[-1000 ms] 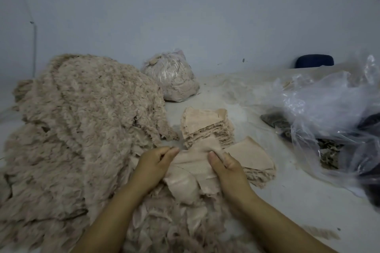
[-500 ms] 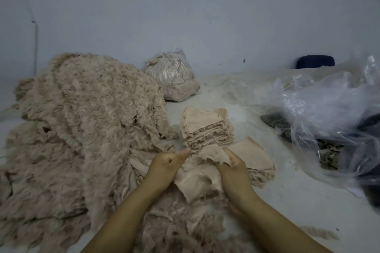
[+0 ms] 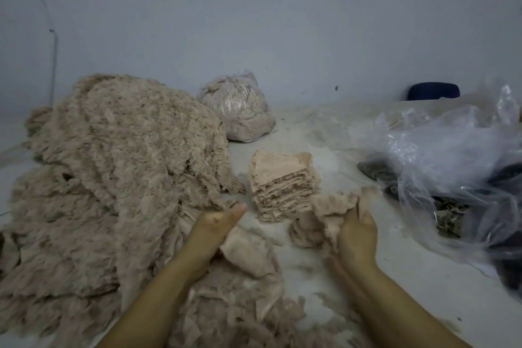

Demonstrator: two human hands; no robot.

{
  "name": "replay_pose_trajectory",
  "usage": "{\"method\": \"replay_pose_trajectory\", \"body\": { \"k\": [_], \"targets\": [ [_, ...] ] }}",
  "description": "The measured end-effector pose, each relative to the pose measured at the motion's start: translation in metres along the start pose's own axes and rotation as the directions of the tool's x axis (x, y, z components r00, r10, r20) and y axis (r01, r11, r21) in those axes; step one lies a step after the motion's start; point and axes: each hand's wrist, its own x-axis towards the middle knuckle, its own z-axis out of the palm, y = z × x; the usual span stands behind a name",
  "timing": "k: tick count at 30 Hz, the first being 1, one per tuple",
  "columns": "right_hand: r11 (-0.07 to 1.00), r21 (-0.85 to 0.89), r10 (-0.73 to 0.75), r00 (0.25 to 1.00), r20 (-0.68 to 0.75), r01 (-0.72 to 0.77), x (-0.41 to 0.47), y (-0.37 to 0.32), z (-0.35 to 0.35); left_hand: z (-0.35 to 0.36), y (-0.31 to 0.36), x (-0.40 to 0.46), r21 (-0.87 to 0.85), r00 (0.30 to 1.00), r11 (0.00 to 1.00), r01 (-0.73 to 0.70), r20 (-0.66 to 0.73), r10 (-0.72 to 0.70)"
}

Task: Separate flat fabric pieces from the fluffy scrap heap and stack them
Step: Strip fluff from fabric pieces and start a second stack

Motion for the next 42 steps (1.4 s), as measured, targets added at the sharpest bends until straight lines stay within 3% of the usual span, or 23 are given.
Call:
{"method": "replay_pose_trajectory", "body": {
  "k": [3, 5, 8, 11, 14, 18, 20, 22, 24, 25, 27, 30, 33, 35, 37, 39, 40, 42],
  "targets": [
    [0.991, -0.129, -0.017, 0.99, 0.138, 0.035, -0.008, 0.006, 0.007, 0.009, 0.0, -0.003, 0.164, 0.984, 0.976, -0.145, 0.126, 0.125],
    [0.983, -0.164, -0.044, 0.97, 0.24, 0.085, -0.022, 0.008, 0.016, 0.024, 0.002, -0.008, 0.195, 0.97, 0.974, -0.119, 0.232, 0.072],
    [0.992, -0.117, -0.002, 0.937, 0.35, 0.045, -0.034, 0.012, 0.021, 0.038, 0.001, -0.014, 0.178, 0.953, 0.982, -0.067, 0.304, 0.01],
    [0.995, -0.096, 0.016, 0.899, 0.438, 0.029, -0.036, 0.016, 0.02, 0.043, -0.001, -0.011, 0.063, 0.985, 0.997, -0.052, 0.168, 0.04],
    [0.998, -0.068, 0.031, 0.881, 0.473, 0.001, -0.035, 0.014, 0.019, 0.041, -0.002, -0.006, -0.184, 0.997, 0.98, 0.079, 0.021, -0.077],
    [0.991, -0.135, 0.091, 0.863, 0.496, -0.027, -0.032, 0.017, 0.015, 0.033, 0.0, -0.003, -0.137, 0.966, 0.977, 0.166, -0.177, -0.189],
    [0.988, -0.149, 0.108, 0.842, 0.528, -0.033, -0.033, 0.016, 0.014, 0.029, 0.005, -0.002, -0.138, 0.969, 0.968, 0.21, -0.102, -0.225],
    [0.99, -0.142, 0.098, 0.816, 0.569, -0.02, -0.036, 0.015, 0.015, 0.031, 0.009, -0.007, -0.121, 0.975, 0.97, 0.213, 0.087, -0.203],
    [0.992, -0.126, 0.074, 0.803, 0.591, 0.002, -0.039, 0.014, 0.016, 0.039, 0.007, -0.013, -0.033, 0.972, 0.989, 0.147, 0.189, -0.138],
    [0.991, -0.131, 0.059, 0.795, 0.603, 0.026, -0.039, 0.013, 0.016, 0.041, 0.006, -0.013, -0.021, 0.981, 0.992, 0.121, 0.158, -0.117],
    [0.992, -0.123, 0.049, 0.759, 0.65, 0.04, -0.042, 0.008, 0.014, 0.039, 0.01, -0.008, -0.153, 0.987, 0.976, 0.156, -0.017, -0.16],
    [0.987, -0.158, 0.112, 0.718, 0.687, -0.003, -0.038, 0.005, 0.006, 0.011, 0.015, 0.007, -0.361, 0.938, 0.924, 0.125, -0.261, -0.229],
    [0.95, -0.3, 0.19, 0.614, 0.766, 0.08, -0.032, 0.008, 0.003, -0.002, 0.01, 0.007, -0.334, 0.954, 0.938, 0.09, -0.242, -0.178],
    [0.958, -0.279, 0.265, 0.58, 0.77, -0.068, -0.036, 0.009, 0.007, 0.005, 0.007, 0.005, -0.34, 0.968, 0.933, 0.116, -0.173, -0.183],
    [0.953, -0.236, 0.304, 0.605, 0.736, -0.191, -0.04, 0.01, 0.012, 0.012, 0.011, 0.003, -0.381, 0.975, 0.913, 0.142, -0.104, -0.195],
    [0.956, -0.176, 0.292, 0.679, 0.674, -0.236, -0.043, 0.01, 0.016, 0.017, 0.014, 0.002, -0.385, 0.984, 0.91, 0.156, -0.024, -0.178],
    [0.969, -0.176, 0.245, 0.729, 0.639, -0.171, -0.042, 0.01, 0.017, 0.019, 0.015, 0.0, -0.352, 0.987, 0.923, 0.156, 0.028, -0.157],
    [0.971, -0.217, 0.056, 0.795, 0.604, 0.096, -0.038, 0.005, 0.016, 0.022, 0.015, -0.004, -0.191, 0.987, 0.975, 0.116, 0.136, -0.091]
  ]
}}
